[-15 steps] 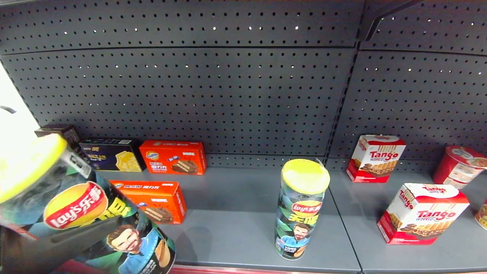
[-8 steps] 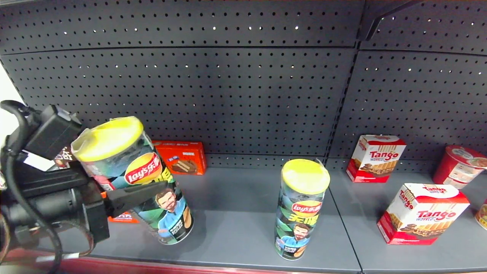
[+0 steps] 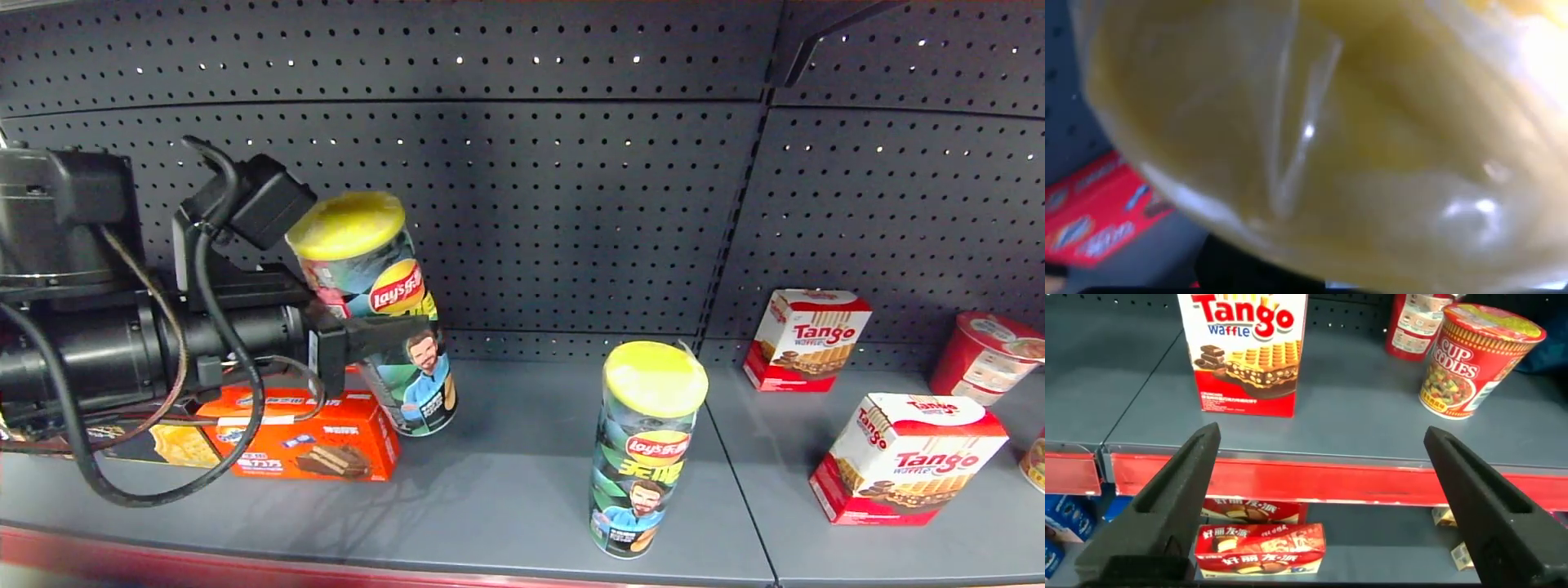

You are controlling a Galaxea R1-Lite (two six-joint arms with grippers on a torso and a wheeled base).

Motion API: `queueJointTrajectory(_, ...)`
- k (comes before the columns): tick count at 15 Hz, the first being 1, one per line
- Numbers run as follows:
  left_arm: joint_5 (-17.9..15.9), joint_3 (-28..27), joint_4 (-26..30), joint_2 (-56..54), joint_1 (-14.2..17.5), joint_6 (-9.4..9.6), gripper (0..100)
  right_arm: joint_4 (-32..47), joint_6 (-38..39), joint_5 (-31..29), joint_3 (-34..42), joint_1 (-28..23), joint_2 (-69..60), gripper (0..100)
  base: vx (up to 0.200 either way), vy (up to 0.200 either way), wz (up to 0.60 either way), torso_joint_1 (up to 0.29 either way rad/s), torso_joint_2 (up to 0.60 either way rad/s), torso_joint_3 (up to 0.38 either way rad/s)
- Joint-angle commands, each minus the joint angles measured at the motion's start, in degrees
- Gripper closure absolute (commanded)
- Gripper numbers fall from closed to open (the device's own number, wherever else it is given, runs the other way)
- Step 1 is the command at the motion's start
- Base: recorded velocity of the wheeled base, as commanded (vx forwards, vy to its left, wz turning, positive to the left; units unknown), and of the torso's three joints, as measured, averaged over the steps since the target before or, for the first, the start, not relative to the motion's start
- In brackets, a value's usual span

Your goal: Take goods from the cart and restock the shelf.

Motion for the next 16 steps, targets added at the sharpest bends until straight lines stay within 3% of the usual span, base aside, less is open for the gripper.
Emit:
queueJointTrajectory(1, 1.1, -2.1, 0.0, 3.2, -1.7, -0.09, 100, -0.1, 0.0, 0.0, 0.0, 0.0, 0.2, 0, 0.000, 0.000, 0.00, 0.000, 0.00, 0.000)
queueJointTrajectory(5, 1.4, -7.5, 0.0, 8.8, -4.7, -0.09, 100, -0.1, 0.0, 0.1, 0.0, 0.0, 0.2, 0, 0.000, 0.000, 0.00, 0.000, 0.00, 0.000)
queueJointTrajectory(8, 1.3, -11.6, 0.0, 13.9, -5.3, 1.31, 100, -0.1, 0.1, 0.0, 0.0, 0.0, 0.3, 0, 0.000, 0.000, 0.00, 0.000, 0.00, 0.000)
queueJointTrajectory(11, 0.9, -14.6, 0.0, 18.3, -5.2, 1.31, 100, 0.0, 0.1, 0.1, 0.0, 0.0, 0.2, 0, 0.000, 0.000, 0.00, 0.000, 0.00, 0.000)
queueJointTrajectory(14, -4.6, -18.6, 0.5, 21.4, -4.9, 1.31, 100, 0.0, 0.2, 0.4, 0.0, 0.0, 0.3, 0, 0.000, 0.000, 0.00, 0.000, 0.00, 0.000)
queueJointTrajectory(16, -4.8, -20.9, 0.7, 23.7, -5.0, 1.23, 100, -0.1, 0.2, 0.2, 0.0, 0.0, 0.2, 0, 0.000, 0.000, 0.00, 0.000, 0.00, 0.000)
